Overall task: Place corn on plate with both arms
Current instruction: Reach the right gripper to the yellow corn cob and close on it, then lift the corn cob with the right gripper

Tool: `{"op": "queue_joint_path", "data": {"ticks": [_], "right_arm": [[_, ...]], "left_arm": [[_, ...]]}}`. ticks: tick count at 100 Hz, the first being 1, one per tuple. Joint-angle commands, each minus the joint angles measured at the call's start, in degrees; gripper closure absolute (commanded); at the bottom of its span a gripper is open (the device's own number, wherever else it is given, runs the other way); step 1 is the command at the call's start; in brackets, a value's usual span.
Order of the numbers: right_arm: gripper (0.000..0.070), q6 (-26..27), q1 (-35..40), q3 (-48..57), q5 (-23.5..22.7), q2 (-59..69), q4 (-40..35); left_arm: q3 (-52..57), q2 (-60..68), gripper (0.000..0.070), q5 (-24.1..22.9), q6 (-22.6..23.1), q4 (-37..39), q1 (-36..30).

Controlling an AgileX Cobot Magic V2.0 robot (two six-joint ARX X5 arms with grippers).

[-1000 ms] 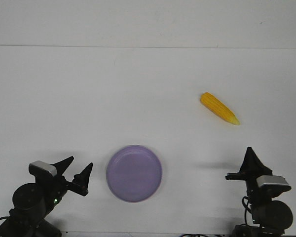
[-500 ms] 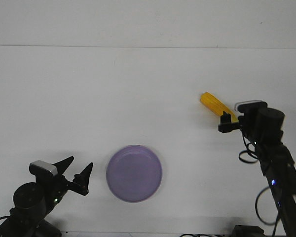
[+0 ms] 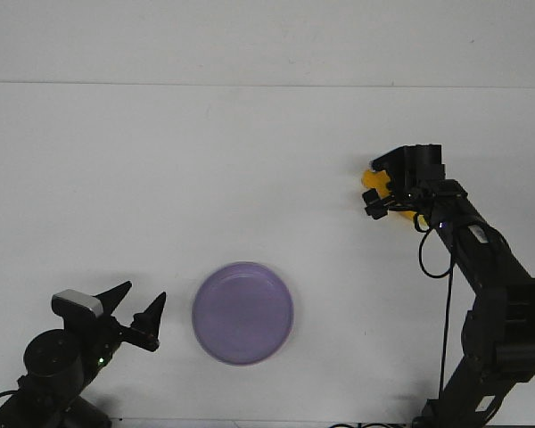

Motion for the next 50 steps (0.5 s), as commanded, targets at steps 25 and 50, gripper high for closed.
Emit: {"op": "queue_joint_path", "data": {"ticks": [25,50], "right_arm": [[0.0131,-1.27,0.00,1.49,1.68,5.14,2.12],[0.0478,-1.33,0.00,1.51,2.91,5.33,2.05]], "left_arm": [[0.61,0.28,0.0204,-0.17,0.11,0.26,-0.24],[0.61,0.28,0.0204,-0.22,0.13,0.26,-0.24]]}}
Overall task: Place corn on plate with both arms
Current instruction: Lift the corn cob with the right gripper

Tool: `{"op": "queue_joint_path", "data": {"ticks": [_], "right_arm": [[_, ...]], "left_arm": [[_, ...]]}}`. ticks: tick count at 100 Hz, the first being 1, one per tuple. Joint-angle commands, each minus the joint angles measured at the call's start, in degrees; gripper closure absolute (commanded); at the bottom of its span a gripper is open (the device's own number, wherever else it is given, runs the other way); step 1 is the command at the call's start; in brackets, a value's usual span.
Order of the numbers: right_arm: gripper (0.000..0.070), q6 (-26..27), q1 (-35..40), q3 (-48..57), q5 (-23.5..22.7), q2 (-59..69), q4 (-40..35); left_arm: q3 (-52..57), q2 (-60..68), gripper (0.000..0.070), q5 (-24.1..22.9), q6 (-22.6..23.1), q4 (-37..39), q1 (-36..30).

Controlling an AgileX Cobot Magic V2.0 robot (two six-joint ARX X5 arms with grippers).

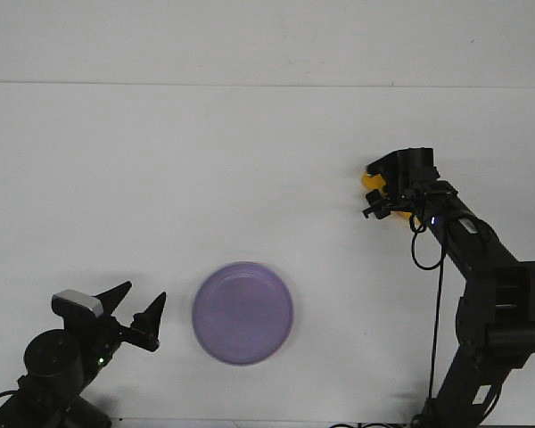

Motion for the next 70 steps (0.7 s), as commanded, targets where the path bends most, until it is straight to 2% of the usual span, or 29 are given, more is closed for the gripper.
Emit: {"op": "queue_joint_path", "data": {"ticks": [1,22,42,63,70], "right_arm": [[0.0480,-0.55,-0.11,1.51,0.42,1.97,-0.15],[0.0480,0.85,0.02,2.58,0.57,-0.20,-3.50],[0.0480,2.43,1.62,2.75,-1.11,-10.84,-9.38],[0.0480,6.01,7.48,2.71,-6.86,-25.16,-19.08],[0.0480,7.89,10.75,2.67,-11.19,-29.27,-21.14]], "left_arm": [[0.61,0.28,0.0204,-0.22,0.15,0.31,-0.24],[0.61,0.28,0.0204,-0.70,0.15,0.31,-0.24],[0.61,0.28,0.0204,-1.20,0.17,0.31,-0.24],[0.61,0.28,0.0204,-1.18,0.17,0.33,-0.24],[0.61,0.28,0.0204,-1.20,0.17,0.33,-0.24]]}}
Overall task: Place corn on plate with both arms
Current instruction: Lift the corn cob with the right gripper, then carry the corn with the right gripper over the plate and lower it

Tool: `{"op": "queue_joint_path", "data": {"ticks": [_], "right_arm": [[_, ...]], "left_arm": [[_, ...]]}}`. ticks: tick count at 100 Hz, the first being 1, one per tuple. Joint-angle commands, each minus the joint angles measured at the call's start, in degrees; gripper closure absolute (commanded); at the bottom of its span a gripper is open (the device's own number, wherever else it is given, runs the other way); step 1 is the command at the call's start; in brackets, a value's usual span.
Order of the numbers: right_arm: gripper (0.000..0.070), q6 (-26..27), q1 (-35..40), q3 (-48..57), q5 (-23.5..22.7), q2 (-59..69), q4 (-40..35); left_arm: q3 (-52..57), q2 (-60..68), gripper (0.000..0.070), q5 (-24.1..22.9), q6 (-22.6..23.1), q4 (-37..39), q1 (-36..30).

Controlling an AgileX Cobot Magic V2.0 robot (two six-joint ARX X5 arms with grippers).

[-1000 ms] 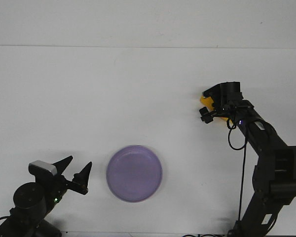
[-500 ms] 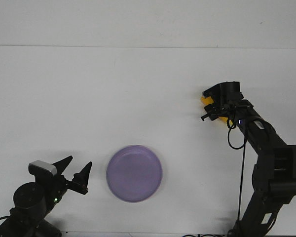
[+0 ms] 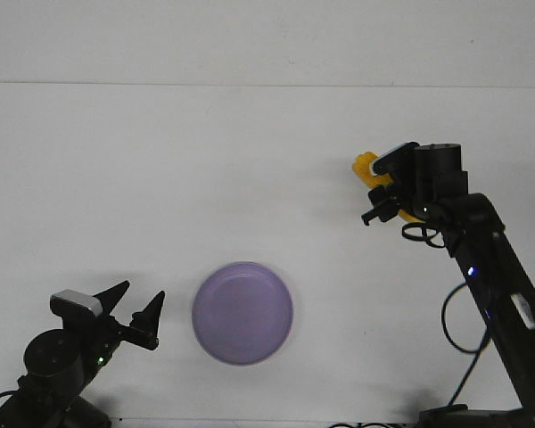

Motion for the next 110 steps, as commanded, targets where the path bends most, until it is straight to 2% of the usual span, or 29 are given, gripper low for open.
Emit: {"op": "queue_joint_path", "data": {"ticks": [1,11,25,39,56,66,78,89,97,110], "right_arm": [[0.0480,3.37,2.84,0.85,-3.96,-1.99,-1.53],[0.0480,5.53,8.94,0.74,-8.07,-4.46,-3.91],[0.0480,8.09,18.86,-1.16,-8.02,-4.22,-7.34],[0.0480,13.77,28.46,-8.68,-7.15,-3.93,1.38],[0.0480,18.95,38.05,-16.92,-2.64,-0.26,14.78],[0.0480,20.85,41.75,-17.38,0.83,3.85,17.31],[0.0479,22.12,44.76,-17.38,1.46,8.46,20.06],[0.0476,22.64,46.25,-17.38,4.15,11.39,21.22],[0.0426,22.64,46.40,-17.38,4.24,12.68,21.79],[0.0237,22.62,46.40,-17.38,3.87,13.38,22.29]], "left_arm": [[0.61,0.28,0.0204,-0.09,0.20,0.33,-0.24],[0.61,0.28,0.0204,-0.09,0.20,0.33,-0.24],[0.61,0.28,0.0204,-0.09,0.17,0.35,-0.24],[0.61,0.28,0.0204,-0.11,0.20,0.37,-0.24],[0.61,0.28,0.0204,-0.09,0.20,0.37,-0.24],[0.61,0.28,0.0203,-0.09,0.20,0.39,-0.24],[0.61,0.28,0.0203,-0.11,0.20,0.39,-0.24],[0.61,0.28,0.0202,-0.11,0.20,0.39,-0.24],[0.61,0.28,0.0202,-0.09,0.20,0.42,-0.24],[0.61,0.28,0.0202,-0.11,0.17,0.39,-0.24]]}}
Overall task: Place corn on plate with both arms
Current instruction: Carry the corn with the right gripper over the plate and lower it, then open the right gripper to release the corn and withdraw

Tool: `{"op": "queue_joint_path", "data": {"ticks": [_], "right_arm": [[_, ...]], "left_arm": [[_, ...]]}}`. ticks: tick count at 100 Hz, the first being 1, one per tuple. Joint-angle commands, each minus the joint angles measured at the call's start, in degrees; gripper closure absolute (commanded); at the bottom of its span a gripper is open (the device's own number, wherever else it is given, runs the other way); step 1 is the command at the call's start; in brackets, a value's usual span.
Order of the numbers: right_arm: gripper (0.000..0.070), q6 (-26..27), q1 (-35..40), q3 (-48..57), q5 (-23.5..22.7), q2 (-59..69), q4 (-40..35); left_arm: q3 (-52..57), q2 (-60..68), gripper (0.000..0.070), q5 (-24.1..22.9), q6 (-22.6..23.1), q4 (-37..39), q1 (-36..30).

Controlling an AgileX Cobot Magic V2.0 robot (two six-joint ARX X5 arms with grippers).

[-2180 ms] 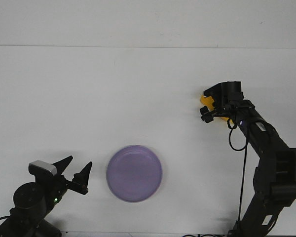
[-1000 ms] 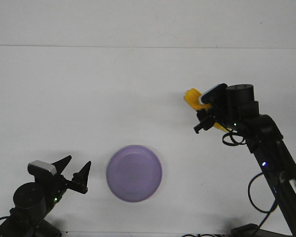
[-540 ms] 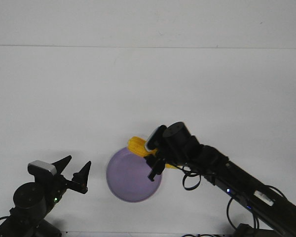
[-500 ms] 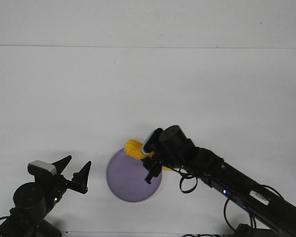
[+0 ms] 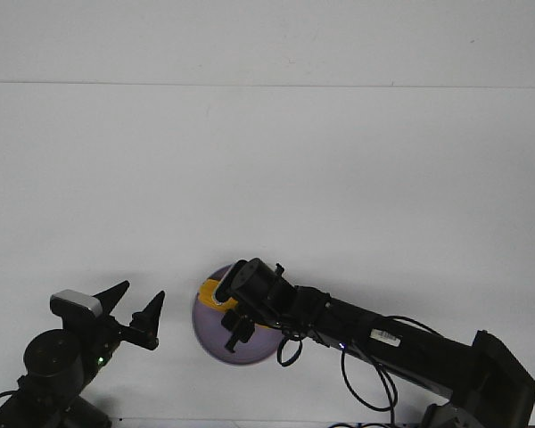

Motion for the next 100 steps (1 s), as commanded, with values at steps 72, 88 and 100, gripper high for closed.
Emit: {"op": "queue_joint_path", "data": {"ticks": [72,88,100], "right_arm": [[0.0207,-3.98,-5.81,0.11,14.67,-35.34,-6.25],[0.0207,-3.85,-9.53,-6.97,19.65,-48.98,-7.17],[0.0208,-3.19,-11.43,-14.60,19.89,-58.42,-7.10]], "left_arm": [[0.61,0.28,0.0201,-0.52,0.39,0.85,-0.24],[0.61,0.28,0.0201,-0.52,0.39,0.96,-0.24],[0.61,0.28,0.0201,-0.52,0.42,0.98,-0.24]]}}
